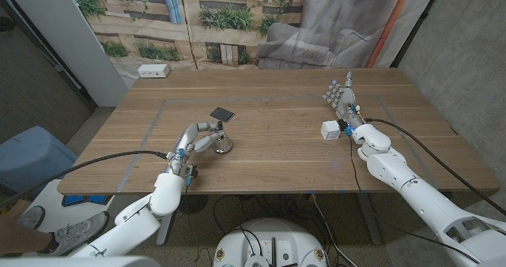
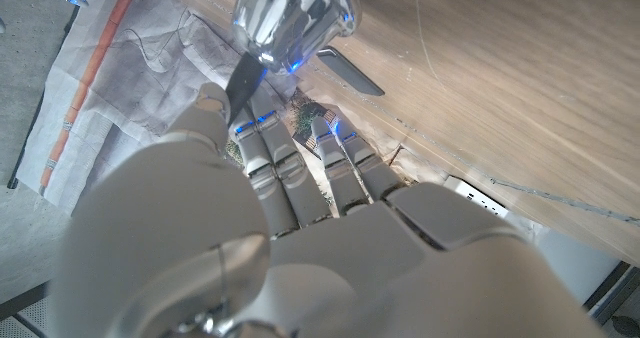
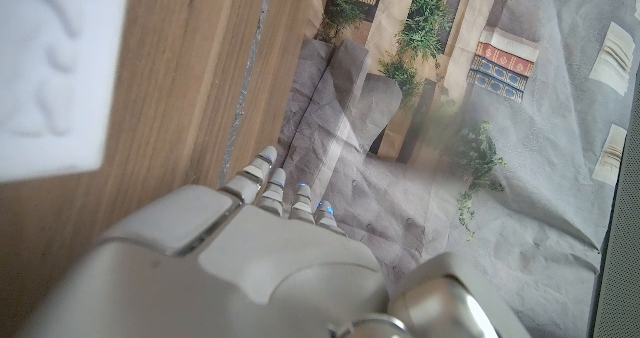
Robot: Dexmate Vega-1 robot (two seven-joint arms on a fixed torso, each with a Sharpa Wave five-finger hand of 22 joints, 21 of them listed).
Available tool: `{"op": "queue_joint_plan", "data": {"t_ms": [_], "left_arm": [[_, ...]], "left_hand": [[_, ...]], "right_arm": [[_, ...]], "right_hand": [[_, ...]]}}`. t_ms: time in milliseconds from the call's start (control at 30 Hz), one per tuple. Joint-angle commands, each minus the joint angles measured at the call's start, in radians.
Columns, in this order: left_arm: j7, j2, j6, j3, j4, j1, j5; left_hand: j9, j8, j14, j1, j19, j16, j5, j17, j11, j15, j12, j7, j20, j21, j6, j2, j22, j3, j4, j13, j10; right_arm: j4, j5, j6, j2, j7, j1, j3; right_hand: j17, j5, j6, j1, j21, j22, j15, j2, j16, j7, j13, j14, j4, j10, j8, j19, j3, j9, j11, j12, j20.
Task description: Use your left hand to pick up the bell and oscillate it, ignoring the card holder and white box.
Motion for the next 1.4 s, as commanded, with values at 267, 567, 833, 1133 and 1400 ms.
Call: {"op": "queue_joint_plan", "data": {"t_ms": [267,567,833,1133,1400], "left_arm": [[-0.014,0.004,-0.009,0.015,0.037,-0.013,-0.01],[-0.012,0.008,-0.013,0.012,0.042,-0.015,-0.016],[-0.023,0.02,-0.017,0.006,0.044,-0.014,-0.025],[-0.055,0.039,-0.023,0.003,0.042,-0.015,-0.042],[-0.093,0.062,-0.039,0.001,0.046,-0.023,-0.059]], "left_hand": [[0.002,0.001,0.008,-0.006,0.002,-0.001,0.004,0.001,-0.003,-0.122,-0.001,0.002,0.003,-0.001,0.001,0.0,0.001,0.005,0.004,0.003,-0.013],[0.002,-0.001,0.008,-0.01,0.0,-0.001,0.004,0.002,-0.004,-0.123,-0.002,0.002,0.001,-0.002,-0.005,-0.001,0.001,0.005,0.004,0.003,-0.021],[0.002,-0.012,0.005,-0.014,-0.003,0.0,0.003,0.002,-0.003,-0.123,-0.008,-0.001,-0.007,-0.003,-0.045,-0.018,0.001,-0.006,0.001,0.002,-0.056],[0.0,-0.022,-0.008,-0.027,-0.031,-0.002,0.005,0.002,-0.003,-0.124,-0.017,-0.014,-0.007,-0.01,-0.115,-0.054,0.001,-0.028,0.002,0.001,-0.14],[-0.003,-0.027,-0.038,-0.049,-0.058,-0.004,0.006,0.002,-0.002,-0.11,-0.018,-0.01,0.002,-0.012,-0.205,-0.079,0.0,-0.05,0.008,0.0,-0.235]], "right_arm": [[-0.001,0.001,0.0,-0.001,0.0,-0.001,0.001],[0.0,0.0,0.0,0.0,0.0,-0.001,0.0],[0.002,0.0,0.001,0.001,0.0,0.001,0.0],[0.0,0.0,0.0,0.0,0.0,0.0,0.0],[0.0,0.001,0.0,0.0,0.0,0.0,0.0]], "right_hand": [[0.003,0.004,-0.007,0.003,0.007,0.003,0.006,0.097,0.003,0.001,0.005,-0.008,-0.001,-0.008,0.006,0.006,-0.005,0.003,0.001,0.005,0.0],[0.003,0.004,-0.007,0.003,0.007,0.003,0.005,0.097,0.003,0.001,0.005,-0.008,-0.001,-0.01,0.006,0.006,-0.005,0.003,0.0,0.004,0.0],[0.003,0.004,-0.007,0.003,0.007,0.003,0.006,0.097,0.003,0.001,0.005,-0.007,-0.001,-0.01,0.006,0.006,-0.005,0.003,0.001,0.004,0.0],[0.003,0.004,-0.007,0.003,0.007,0.003,0.003,0.097,0.004,0.001,0.005,-0.007,-0.001,-0.009,0.006,0.006,-0.005,0.003,0.0,0.005,0.0],[0.003,0.004,-0.007,0.003,0.007,0.003,0.005,0.097,0.003,0.001,0.005,-0.007,-0.001,-0.009,0.006,0.006,-0.005,0.003,0.0,0.005,0.001]]}}
